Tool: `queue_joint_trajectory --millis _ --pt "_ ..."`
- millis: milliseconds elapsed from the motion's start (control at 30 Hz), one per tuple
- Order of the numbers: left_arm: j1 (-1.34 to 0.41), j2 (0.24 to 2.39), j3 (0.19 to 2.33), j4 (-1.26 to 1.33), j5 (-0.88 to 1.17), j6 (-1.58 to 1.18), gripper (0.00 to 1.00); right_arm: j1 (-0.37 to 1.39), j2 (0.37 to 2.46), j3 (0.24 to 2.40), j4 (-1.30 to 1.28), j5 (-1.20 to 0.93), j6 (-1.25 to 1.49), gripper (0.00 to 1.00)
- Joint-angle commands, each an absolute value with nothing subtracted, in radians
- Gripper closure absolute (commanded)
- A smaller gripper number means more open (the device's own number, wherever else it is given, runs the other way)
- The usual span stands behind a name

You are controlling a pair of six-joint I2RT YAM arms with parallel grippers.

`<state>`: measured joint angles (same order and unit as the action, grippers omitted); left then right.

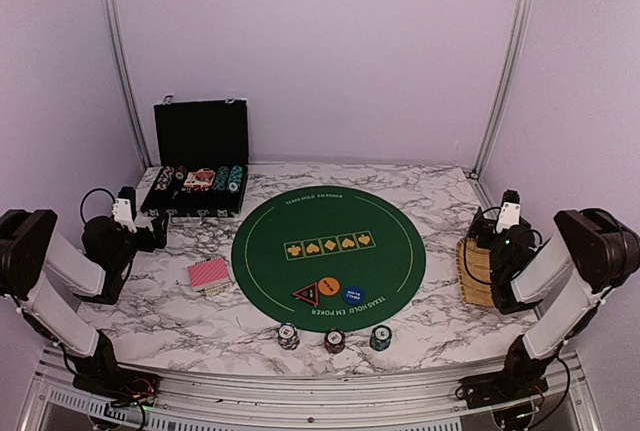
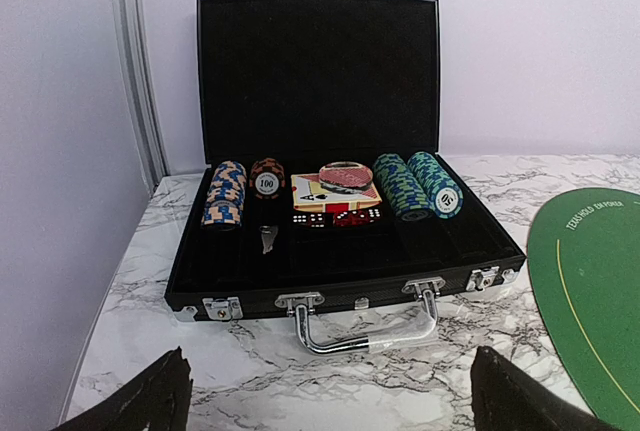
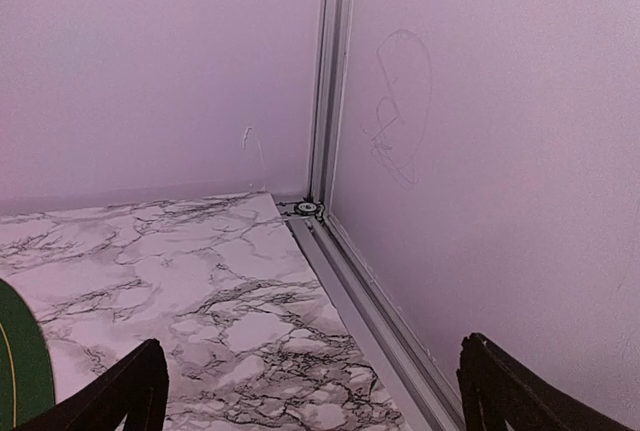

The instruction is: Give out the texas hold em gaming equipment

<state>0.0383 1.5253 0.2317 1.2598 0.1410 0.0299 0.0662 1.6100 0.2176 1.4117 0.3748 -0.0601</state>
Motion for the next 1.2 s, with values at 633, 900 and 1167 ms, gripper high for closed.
queue_joint_trajectory --millis 633,900,1167 --pt "0.067 1.311 0.697 0.223 0.311 0.042 0.01 0.143 1.269 0.451 0.798 0.426 -0.046 0.01" --pt "0.072 1.247 0.862 -0.157 0.294 0.156 0.01 0.198 1.256 0.768 0.283 -0.04 0.282 0.01" --pt "0.086 1.164 0.914 -0.36 0.302 0.242 0.01 0.664 1.441 1.013 -0.065 0.062 0.239 0.09"
